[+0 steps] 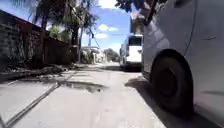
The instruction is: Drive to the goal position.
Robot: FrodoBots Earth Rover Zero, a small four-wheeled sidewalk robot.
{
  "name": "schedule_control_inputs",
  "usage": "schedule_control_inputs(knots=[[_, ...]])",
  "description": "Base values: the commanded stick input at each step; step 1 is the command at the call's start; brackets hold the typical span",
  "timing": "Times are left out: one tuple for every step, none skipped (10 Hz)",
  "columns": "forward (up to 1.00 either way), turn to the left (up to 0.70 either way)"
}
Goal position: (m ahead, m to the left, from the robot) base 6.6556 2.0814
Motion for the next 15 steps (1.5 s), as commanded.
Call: schedule_control_inputs(knots=[[1.00, 0.02], [1.00, 0.02], [1.00, 0.14], [1.00, 0.33], [1.00, 0.37], [1.00, 0.08], [1.00, 0.04], [1.00, 0.04], [1.00, 0.04], [1.00, 0.04], [1.00, 0.04], [1.00, 0.02], [1.00, 0.02], [1.00, 0.02], [1.00, 0.02]])
